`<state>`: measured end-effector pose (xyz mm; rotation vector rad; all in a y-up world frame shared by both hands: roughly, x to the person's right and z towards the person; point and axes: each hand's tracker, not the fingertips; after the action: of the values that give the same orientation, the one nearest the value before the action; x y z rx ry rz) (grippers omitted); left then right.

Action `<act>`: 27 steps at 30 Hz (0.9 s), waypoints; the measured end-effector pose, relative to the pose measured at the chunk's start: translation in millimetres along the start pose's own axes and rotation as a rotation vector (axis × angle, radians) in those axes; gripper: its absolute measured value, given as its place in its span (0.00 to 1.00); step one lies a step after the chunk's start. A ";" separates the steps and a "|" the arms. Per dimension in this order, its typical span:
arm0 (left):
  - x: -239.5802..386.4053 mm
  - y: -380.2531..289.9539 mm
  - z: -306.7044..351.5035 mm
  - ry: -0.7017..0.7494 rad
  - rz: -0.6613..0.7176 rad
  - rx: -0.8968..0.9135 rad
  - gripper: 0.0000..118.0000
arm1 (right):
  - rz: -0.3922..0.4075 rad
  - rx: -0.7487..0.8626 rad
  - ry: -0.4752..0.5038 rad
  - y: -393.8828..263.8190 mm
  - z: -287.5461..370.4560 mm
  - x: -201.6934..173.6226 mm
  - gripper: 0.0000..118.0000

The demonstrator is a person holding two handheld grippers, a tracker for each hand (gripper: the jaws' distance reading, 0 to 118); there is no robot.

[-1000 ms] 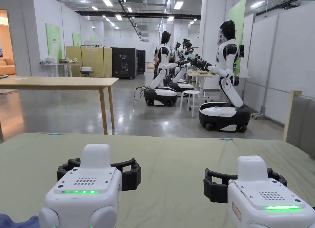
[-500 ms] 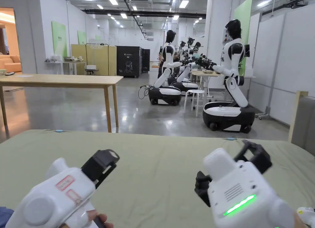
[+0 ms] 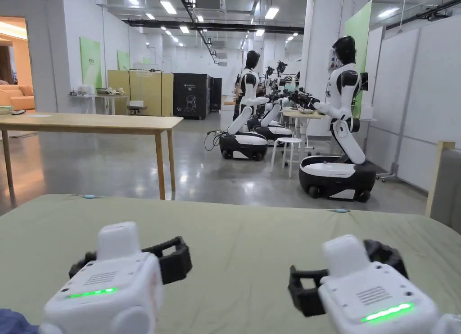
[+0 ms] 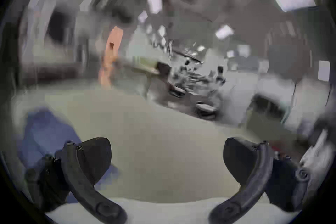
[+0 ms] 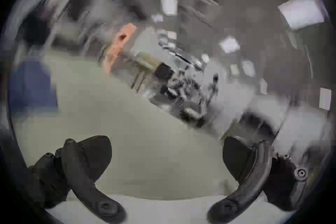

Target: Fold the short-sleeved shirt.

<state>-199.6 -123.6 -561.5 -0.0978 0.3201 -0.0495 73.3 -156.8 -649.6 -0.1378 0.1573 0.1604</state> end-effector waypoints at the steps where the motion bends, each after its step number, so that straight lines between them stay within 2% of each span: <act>1: 8.6 1.0 3.1 0.030 -0.073 0.037 1.00 | -0.143 0.004 -0.016 0.4 22.6 7.9 1.00; 2: 13.8 1.7 5.9 0.037 -0.092 0.078 1.00 | -0.267 0.029 -0.017 -3.7 24.3 18.4 1.00; 3: 8.4 -1.8 2.0 0.014 -0.065 0.079 1.00 | -0.340 0.049 -0.027 -7.7 26.8 26.6 1.00; 4: 7.6 0.5 1.9 -0.006 -0.030 0.059 1.00 | -0.341 0.055 -0.076 -9.7 28.9 29.1 1.00; 6: 3.8 3.6 0.6 -0.081 0.041 0.024 1.00 | -0.270 0.073 -0.104 -15.0 35.0 29.8 1.00; 9: -2.4 0.3 -4.5 -0.087 0.075 0.002 1.00 | -0.137 0.061 -0.109 -9.1 49.7 24.2 1.00; 11: -4.0 -0.9 -6.7 -0.075 0.078 -0.007 1.00 | -0.102 0.087 -0.100 -8.1 58.2 22.2 1.00; 15: -5.7 -1.7 -7.2 -0.077 0.090 -0.015 1.00 | -0.073 0.081 -0.088 2.1 52.2 1.9 1.00; 19: 0.3 1.5 -4.2 -0.085 0.034 0.000 1.00 | -0.057 0.066 -0.071 9.7 54.1 -5.8 1.00; 27: -3.5 -3.0 -4.5 -0.095 0.032 0.004 1.00 | -0.072 0.058 -0.078 14.0 47.1 2.9 1.00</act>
<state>-204.4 -126.7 -564.3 -0.0909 0.2266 -0.0135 80.6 -135.7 -605.8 -0.0790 0.0793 0.0888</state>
